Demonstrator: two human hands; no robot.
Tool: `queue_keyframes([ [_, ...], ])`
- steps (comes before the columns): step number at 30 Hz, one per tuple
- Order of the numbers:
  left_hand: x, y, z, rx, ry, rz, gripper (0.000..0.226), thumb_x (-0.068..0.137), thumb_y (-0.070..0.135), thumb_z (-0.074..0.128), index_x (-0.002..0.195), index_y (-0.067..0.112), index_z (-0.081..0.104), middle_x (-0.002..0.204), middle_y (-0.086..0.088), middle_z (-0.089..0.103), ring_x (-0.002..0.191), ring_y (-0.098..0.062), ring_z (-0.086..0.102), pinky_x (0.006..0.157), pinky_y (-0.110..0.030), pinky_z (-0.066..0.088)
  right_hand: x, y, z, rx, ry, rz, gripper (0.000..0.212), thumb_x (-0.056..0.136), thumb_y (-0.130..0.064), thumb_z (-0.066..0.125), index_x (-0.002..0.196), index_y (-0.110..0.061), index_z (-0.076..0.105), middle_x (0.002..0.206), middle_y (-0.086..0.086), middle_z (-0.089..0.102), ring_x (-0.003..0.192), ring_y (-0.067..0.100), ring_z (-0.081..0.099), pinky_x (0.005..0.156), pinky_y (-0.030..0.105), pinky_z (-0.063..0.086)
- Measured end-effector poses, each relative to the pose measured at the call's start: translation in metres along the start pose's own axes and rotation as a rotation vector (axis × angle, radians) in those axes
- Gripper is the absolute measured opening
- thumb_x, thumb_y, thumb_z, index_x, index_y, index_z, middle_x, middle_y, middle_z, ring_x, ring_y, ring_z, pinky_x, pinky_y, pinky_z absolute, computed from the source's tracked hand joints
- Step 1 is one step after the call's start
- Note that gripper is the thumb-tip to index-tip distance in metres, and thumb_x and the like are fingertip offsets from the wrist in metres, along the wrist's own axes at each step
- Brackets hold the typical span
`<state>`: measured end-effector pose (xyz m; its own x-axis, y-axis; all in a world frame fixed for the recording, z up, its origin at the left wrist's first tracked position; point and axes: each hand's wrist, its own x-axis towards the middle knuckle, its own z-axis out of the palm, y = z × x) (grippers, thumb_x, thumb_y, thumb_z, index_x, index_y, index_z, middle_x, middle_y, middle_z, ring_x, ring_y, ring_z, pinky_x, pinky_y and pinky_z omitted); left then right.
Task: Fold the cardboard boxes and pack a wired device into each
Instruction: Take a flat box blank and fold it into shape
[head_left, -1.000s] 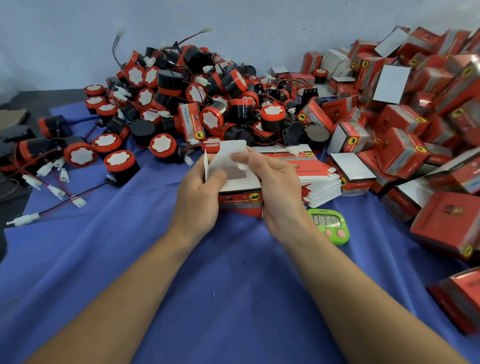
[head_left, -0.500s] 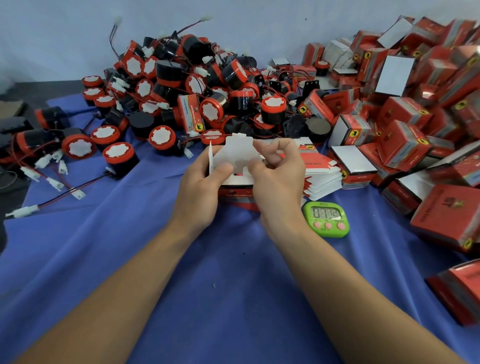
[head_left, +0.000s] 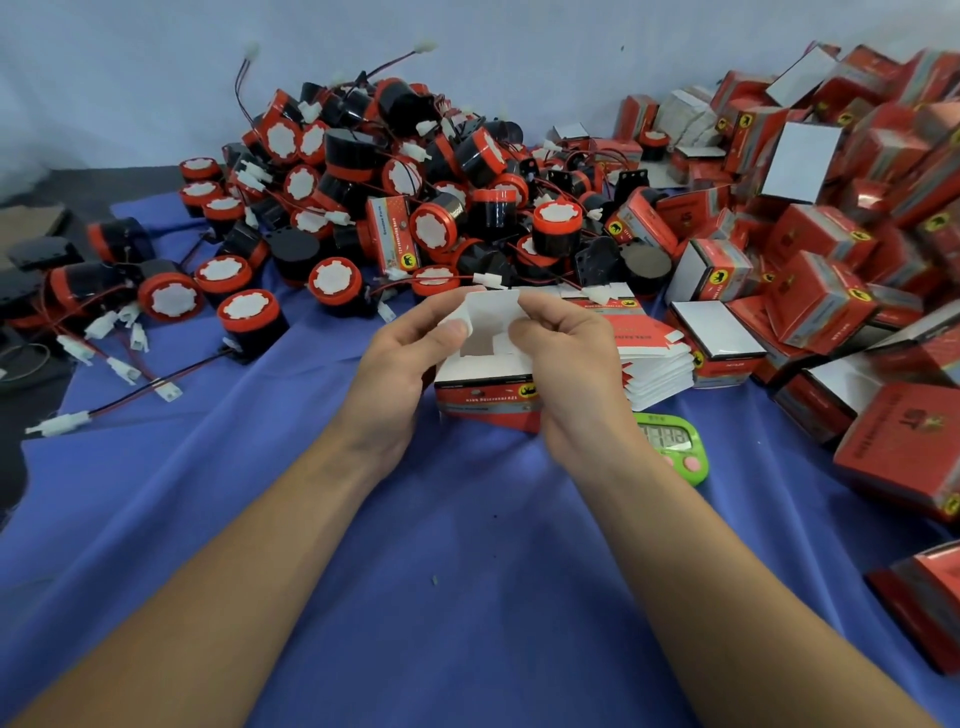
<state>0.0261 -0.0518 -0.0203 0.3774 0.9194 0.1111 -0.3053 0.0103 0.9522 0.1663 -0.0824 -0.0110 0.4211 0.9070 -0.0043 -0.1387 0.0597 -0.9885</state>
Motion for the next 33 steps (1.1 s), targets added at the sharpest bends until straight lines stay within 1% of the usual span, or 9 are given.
queue_keyframes([
  [3,0.0,0.001,-0.003,-0.035,-0.038,-0.009,0.034,0.088,0.015,0.063,0.111,0.032,0.081,0.12,-0.002,0.077,0.108,-0.017,0.073,0.083,-0.024,0.058,0.002,0.001,-0.001,0.039,0.012,0.018,0.034,0.093,0.005,0.06,0.083,-0.024,0.075,0.079,-0.01,0.078,0.079,0.01,0.073,0.074,0.03,0.061],
  [8,0.0,-0.003,0.0,0.046,-0.001,-0.008,0.047,0.088,-0.007,0.059,0.113,0.028,0.077,0.11,-0.002,0.079,0.1,-0.018,0.073,0.079,-0.025,0.058,0.004,0.003,-0.001,0.029,0.024,-0.008,0.034,0.092,0.004,0.063,0.081,-0.026,0.074,0.079,-0.011,0.077,0.086,0.017,0.074,0.077,0.032,0.062],
  [14,0.004,-0.002,-0.004,-0.042,0.132,-0.026,0.051,0.087,-0.016,0.056,0.078,0.024,0.085,0.093,0.0,0.081,0.086,-0.018,0.077,0.066,-0.026,0.06,0.004,-0.003,-0.011,0.144,-0.299,0.143,0.032,0.092,0.009,0.054,0.092,-0.011,0.08,0.096,0.017,0.077,0.084,0.028,0.072,0.073,0.041,0.061],
  [17,0.008,-0.004,-0.011,0.024,0.168,0.01,0.047,0.083,-0.015,0.058,0.069,0.022,0.084,0.101,0.007,0.079,0.096,-0.016,0.075,0.073,-0.027,0.058,0.006,-0.008,-0.018,0.108,-0.462,0.182,0.021,0.091,-0.011,0.062,0.105,-0.005,0.077,0.108,0.024,0.073,0.101,0.037,0.07,0.093,0.048,0.056],
  [19,0.008,-0.006,-0.013,0.066,0.155,0.039,0.037,0.079,-0.006,0.059,0.07,0.02,0.084,0.107,0.005,0.079,0.103,-0.016,0.073,0.077,-0.027,0.057,0.007,-0.008,-0.021,0.072,-0.518,0.171,0.029,0.088,-0.021,0.068,0.109,-0.002,0.075,0.114,0.027,0.07,0.108,0.039,0.069,0.099,0.049,0.054],
  [23,0.004,-0.01,-0.008,0.104,0.09,0.023,0.033,0.071,0.011,0.053,0.078,0.015,0.085,0.114,0.003,0.077,0.106,-0.016,0.072,0.078,-0.024,0.057,0.009,-0.005,-0.023,-0.061,-0.453,0.063,0.021,0.076,-0.008,0.073,0.097,-0.013,0.072,0.099,0.011,0.077,0.086,0.027,0.072,0.076,0.041,0.058],
  [28,0.004,-0.008,-0.006,0.148,0.059,0.002,0.046,0.069,0.002,0.058,0.096,0.029,0.085,0.1,-0.003,0.08,0.089,-0.017,0.076,0.069,-0.025,0.059,0.007,-0.007,-0.023,-0.22,-0.399,-0.056,0.039,0.081,0.012,0.066,0.107,-0.017,0.072,0.098,0.005,0.08,0.084,0.028,0.077,0.069,0.042,0.062],
  [31,0.004,-0.009,-0.004,0.194,0.083,0.025,0.047,0.067,0.003,0.059,0.095,0.032,0.084,0.099,-0.002,0.081,0.088,-0.016,0.076,0.069,-0.026,0.06,0.006,-0.007,-0.02,-0.302,-0.342,-0.061,0.036,0.082,0.009,0.068,0.103,-0.02,0.074,0.093,0.003,0.08,0.082,0.024,0.077,0.069,0.043,0.064],
  [33,0.003,-0.011,-0.002,0.18,0.104,0.019,0.043,0.071,0.007,0.061,0.098,0.032,0.084,0.103,0.0,0.08,0.092,-0.016,0.076,0.071,-0.026,0.06,0.005,-0.009,-0.02,-0.277,-0.3,-0.046,0.02,0.091,-0.006,0.067,0.099,-0.021,0.078,0.09,0.006,0.079,0.082,0.021,0.077,0.069,0.039,0.063],
])
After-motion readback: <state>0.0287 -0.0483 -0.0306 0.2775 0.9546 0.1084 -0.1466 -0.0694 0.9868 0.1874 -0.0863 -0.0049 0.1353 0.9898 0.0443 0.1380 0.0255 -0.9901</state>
